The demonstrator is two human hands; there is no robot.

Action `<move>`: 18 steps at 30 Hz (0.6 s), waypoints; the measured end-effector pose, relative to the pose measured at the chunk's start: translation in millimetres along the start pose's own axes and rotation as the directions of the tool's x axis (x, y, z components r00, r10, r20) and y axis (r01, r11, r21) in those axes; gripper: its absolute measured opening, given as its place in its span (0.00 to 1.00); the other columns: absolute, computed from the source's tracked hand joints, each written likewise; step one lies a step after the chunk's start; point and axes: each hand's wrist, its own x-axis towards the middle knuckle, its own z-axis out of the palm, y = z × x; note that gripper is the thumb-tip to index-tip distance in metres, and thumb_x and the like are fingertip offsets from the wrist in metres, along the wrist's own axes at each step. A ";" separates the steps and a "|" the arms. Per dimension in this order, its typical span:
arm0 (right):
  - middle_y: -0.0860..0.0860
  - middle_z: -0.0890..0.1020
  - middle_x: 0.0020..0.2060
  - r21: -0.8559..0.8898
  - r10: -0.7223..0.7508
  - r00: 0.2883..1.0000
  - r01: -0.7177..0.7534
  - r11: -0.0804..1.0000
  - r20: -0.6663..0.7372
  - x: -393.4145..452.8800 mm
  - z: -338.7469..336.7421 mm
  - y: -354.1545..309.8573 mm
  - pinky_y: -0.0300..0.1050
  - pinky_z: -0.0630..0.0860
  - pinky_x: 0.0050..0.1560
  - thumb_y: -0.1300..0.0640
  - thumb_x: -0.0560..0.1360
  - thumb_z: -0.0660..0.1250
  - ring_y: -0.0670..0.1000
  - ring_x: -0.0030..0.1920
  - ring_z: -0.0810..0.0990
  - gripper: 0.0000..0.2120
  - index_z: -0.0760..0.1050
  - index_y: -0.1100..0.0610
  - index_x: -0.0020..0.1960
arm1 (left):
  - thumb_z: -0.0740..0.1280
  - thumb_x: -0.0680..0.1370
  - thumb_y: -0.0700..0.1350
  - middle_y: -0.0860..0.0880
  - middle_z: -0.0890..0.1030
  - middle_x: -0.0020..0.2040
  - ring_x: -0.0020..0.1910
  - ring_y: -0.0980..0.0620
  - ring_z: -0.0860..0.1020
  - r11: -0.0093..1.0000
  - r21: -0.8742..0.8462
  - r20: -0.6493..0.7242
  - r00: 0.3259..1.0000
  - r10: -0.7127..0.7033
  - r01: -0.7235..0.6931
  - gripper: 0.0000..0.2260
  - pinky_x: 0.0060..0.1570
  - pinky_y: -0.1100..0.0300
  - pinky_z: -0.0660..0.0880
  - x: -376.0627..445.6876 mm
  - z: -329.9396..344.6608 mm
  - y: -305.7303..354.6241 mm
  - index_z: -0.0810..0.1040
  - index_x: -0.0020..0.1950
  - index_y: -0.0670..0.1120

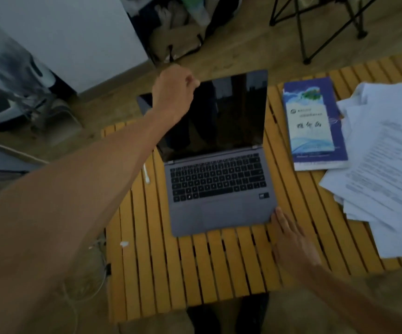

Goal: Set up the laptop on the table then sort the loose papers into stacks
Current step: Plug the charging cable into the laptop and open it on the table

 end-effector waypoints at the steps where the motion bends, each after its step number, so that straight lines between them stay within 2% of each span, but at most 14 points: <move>1: 0.59 0.62 0.77 -0.034 0.010 1.000 -0.011 0.999 -0.029 0.5 -1.9 -1.6 0.55 0.68 0.71 0.55 0.70 0.75 0.59 0.75 0.66 0.43 0.58 0.64 0.78 | 0.63 0.80 0.53 0.51 0.78 0.53 0.55 0.51 0.76 1.000 -0.017 -0.022 1.000 0.010 -0.010 0.12 0.50 0.61 0.67 -7.6 -4.0 -3.0 0.80 0.55 0.48; 3: 0.60 0.62 0.77 -0.088 -0.001 0.998 -0.004 0.996 -0.063 2.7 -3.4 -8.3 0.57 0.65 0.74 0.54 0.73 0.71 0.59 0.77 0.63 0.38 0.60 0.63 0.78 | 0.61 0.80 0.52 0.50 0.73 0.62 0.62 0.53 0.71 0.999 -0.039 -0.078 0.997 -0.022 0.018 0.15 0.60 0.62 0.63 -33.6 -10.7 -18.8 0.75 0.64 0.49; 5: 0.60 0.61 0.78 -0.077 -0.027 0.995 0.020 0.997 -0.097 6.8 -7.6 -21.4 0.58 0.62 0.75 0.54 0.74 0.70 0.59 0.77 0.61 0.36 0.60 0.62 0.78 | 0.61 0.81 0.49 0.51 0.71 0.63 0.62 0.56 0.70 0.987 -0.123 -0.143 0.982 -0.124 0.106 0.13 0.61 0.62 0.65 -70.0 -11.7 -43.0 0.72 0.65 0.50; 7: 0.59 0.63 0.77 -0.058 -0.062 0.995 0.057 0.997 -0.084 13.8 -11.2 -39.5 0.58 0.64 0.75 0.54 0.74 0.70 0.59 0.76 0.63 0.35 0.61 0.61 0.77 | 0.61 0.81 0.45 0.50 0.74 0.58 0.54 0.56 0.74 0.958 -0.146 -0.098 0.960 -0.261 0.246 0.08 0.50 0.65 0.71 -109.9 -2.6 -75.6 0.73 0.59 0.48; 9: 0.59 0.66 0.75 -0.032 -0.115 0.990 0.113 0.993 -0.081 22.1 -13.8 -63.1 0.58 0.65 0.74 0.54 0.75 0.69 0.60 0.75 0.65 0.32 0.63 0.61 0.76 | 0.61 0.81 0.43 0.48 0.78 0.51 0.40 0.58 0.74 0.892 -0.075 0.060 0.895 -0.441 0.445 0.06 0.34 0.69 0.67 -146.9 13.6 -112.6 0.76 0.54 0.45; 10: 0.59 0.68 0.73 -0.014 -0.137 0.986 0.136 0.991 -0.098 27.6 -14.9 -76.5 0.58 0.66 0.73 0.54 0.75 0.68 0.59 0.73 0.67 0.30 0.64 0.60 0.75 | 0.61 0.81 0.43 0.47 0.79 0.49 0.36 0.60 0.72 0.841 -0.051 0.148 0.837 -0.527 0.538 0.06 0.30 0.69 0.64 -161.9 22.7 -129.9 0.77 0.53 0.44; 12: 0.57 0.70 0.71 0.035 -0.166 0.976 0.173 0.984 -0.142 40.9 -17.6 -104.4 0.56 0.66 0.73 0.54 0.76 0.66 0.58 0.72 0.68 0.27 0.66 0.59 0.73 | 0.63 0.81 0.45 0.46 0.80 0.49 0.36 0.61 0.72 0.761 -0.056 0.278 0.742 -0.610 0.647 0.07 0.29 0.69 0.64 -183.8 39.2 -156.5 0.78 0.54 0.43; 14: 0.54 0.68 0.72 0.147 -0.123 0.972 0.154 0.977 -0.200 58.1 -20.2 -127.3 0.54 0.66 0.74 0.54 0.77 0.65 0.55 0.72 0.67 0.26 0.65 0.57 0.73 | 0.66 0.80 0.48 0.49 0.80 0.47 0.38 0.61 0.74 0.727 -0.117 0.328 0.717 -0.615 0.677 0.08 0.31 0.68 0.65 -189.6 53.5 -169.9 0.77 0.55 0.45; 18: 0.55 0.67 0.73 0.372 0.112 0.944 0.013 0.928 -0.311 92.7 -23.5 -140.4 0.54 0.64 0.74 0.57 0.80 0.61 0.55 0.73 0.64 0.22 0.65 0.58 0.73 | 0.66 0.79 0.47 0.49 0.79 0.45 0.38 0.57 0.77 0.675 -0.214 0.261 0.707 -0.657 0.706 0.08 0.30 0.66 0.68 -175.7 75.1 -176.3 0.76 0.55 0.44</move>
